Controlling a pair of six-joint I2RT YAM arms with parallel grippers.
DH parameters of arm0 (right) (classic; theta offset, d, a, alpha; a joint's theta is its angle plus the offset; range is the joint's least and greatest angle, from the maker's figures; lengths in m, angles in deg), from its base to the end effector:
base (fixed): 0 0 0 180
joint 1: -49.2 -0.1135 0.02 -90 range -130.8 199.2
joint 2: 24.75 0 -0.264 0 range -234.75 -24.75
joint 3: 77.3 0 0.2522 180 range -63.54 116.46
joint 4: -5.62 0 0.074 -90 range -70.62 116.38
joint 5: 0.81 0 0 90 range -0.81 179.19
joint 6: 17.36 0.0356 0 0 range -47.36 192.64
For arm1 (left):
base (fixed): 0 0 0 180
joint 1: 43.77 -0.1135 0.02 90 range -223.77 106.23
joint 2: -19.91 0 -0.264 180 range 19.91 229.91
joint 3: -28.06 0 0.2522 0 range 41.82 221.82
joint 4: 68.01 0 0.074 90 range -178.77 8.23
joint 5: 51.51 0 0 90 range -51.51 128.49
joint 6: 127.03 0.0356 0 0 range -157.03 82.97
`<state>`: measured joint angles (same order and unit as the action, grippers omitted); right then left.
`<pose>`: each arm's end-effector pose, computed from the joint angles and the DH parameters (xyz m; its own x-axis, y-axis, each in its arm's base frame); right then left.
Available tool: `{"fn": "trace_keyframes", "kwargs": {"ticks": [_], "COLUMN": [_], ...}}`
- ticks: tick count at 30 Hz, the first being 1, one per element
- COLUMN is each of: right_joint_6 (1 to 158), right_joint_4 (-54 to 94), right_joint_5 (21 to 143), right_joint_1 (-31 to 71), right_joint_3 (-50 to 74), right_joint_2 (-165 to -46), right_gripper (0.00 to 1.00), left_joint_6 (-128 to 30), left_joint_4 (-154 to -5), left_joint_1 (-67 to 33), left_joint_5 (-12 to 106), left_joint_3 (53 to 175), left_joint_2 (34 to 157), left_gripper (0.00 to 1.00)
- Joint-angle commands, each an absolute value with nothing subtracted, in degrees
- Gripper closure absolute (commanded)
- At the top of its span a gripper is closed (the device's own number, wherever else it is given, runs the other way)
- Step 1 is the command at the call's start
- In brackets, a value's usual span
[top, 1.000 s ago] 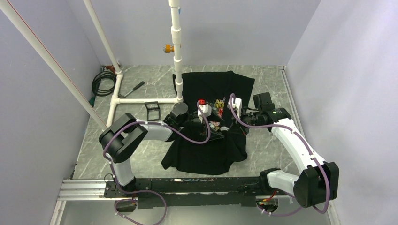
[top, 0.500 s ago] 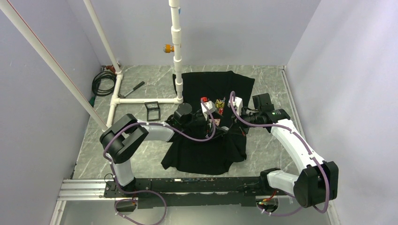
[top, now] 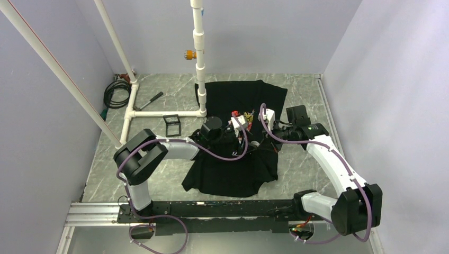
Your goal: Remove the brooch from the garment
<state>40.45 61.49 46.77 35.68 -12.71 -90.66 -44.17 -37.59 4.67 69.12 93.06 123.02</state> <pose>0.2070 0.0745 0.2644 -0.4103 -0.5031 -0.7606 -0.8821 0.4304 0.1911 0.2399 -0.2979 0.2010 -0.2097 0.0754 -0.9748 0.9602 0.2040 -0.1908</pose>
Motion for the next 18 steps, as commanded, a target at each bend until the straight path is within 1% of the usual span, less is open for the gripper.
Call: {"fn": "trace_keyframes", "kwargs": {"ticks": [1,3,6,10,13,15,18], "right_joint_6": [39.6,39.6,39.3,39.2,39.3,39.3,39.6], "right_joint_4": [62.6,62.8,62.8,61.7,60.9,60.8,60.7], "right_joint_5": [43.9,43.8,43.8,43.0,42.6,42.3,41.4], "right_joint_1": [36.1,36.4,36.5,36.5,36.5,36.5,36.5], "right_joint_3": [-9.6,-9.3,-9.6,-11.1,-11.9,-11.9,-11.8], "right_joint_2": [-88.2,-87.9,-87.9,-88.5,-88.8,-89.1,-89.4], "right_gripper": [1.00,1.00,1.00,1.00,1.00,1.00,1.00], "left_joint_6": [-41.5,-41.0,-40.9,-41.7,-42.8,-43.8,-44.3], "left_joint_4": [-40.7,-41.1,-38.5,-28.2,-22.4,-19.7,-18.9], "left_joint_1": [3.5,3.4,3.2,3.0,3.0,3.0,3.1], "left_joint_5": [65.6,66.1,68.7,76.4,80.6,82.0,81.2], "left_joint_3": [93.3,92.9,91.2,87.8,85.6,84.5,84.0], "left_joint_2": [123.7,123.7,122.9,120.6,119.4,118.9,118.6], "left_gripper": [0.33,0.36,0.37,0.38,0.41,0.43,0.46]}}
